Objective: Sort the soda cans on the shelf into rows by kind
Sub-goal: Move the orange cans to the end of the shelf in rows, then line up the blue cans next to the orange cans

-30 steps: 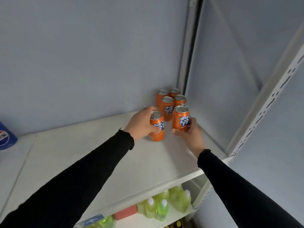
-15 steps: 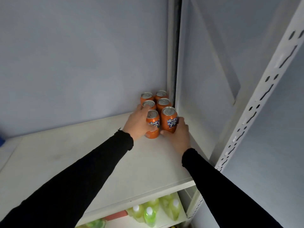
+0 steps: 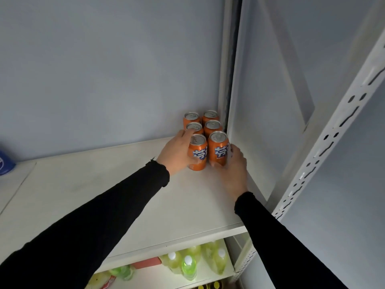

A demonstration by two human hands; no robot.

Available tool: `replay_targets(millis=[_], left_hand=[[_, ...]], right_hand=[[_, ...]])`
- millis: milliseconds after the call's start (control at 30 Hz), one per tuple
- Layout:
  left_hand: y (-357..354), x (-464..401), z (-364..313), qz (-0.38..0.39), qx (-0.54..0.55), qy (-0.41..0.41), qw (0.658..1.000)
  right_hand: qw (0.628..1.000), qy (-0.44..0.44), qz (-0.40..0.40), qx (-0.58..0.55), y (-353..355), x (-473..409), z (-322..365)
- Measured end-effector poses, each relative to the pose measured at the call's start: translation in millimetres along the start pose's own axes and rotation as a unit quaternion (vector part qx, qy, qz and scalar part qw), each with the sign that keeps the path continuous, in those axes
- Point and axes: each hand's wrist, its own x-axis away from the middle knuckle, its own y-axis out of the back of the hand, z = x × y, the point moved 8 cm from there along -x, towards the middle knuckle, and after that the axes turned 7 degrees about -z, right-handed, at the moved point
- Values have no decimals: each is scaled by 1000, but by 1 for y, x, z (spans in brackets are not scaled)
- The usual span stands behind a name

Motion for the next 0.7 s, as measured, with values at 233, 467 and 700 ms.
replay_targets(millis=[233,467,700], left_hand=[[57,58,36,-105,-113,-60,986],[140,168,144,-120,-168,36,978],[249,282,266,-125,-138,121,975]], right_hand=[[954,284,-90,29,18,55,108],[932,346,100,33,-107,137,195],[935,280,215,-46,-232,235,285]])
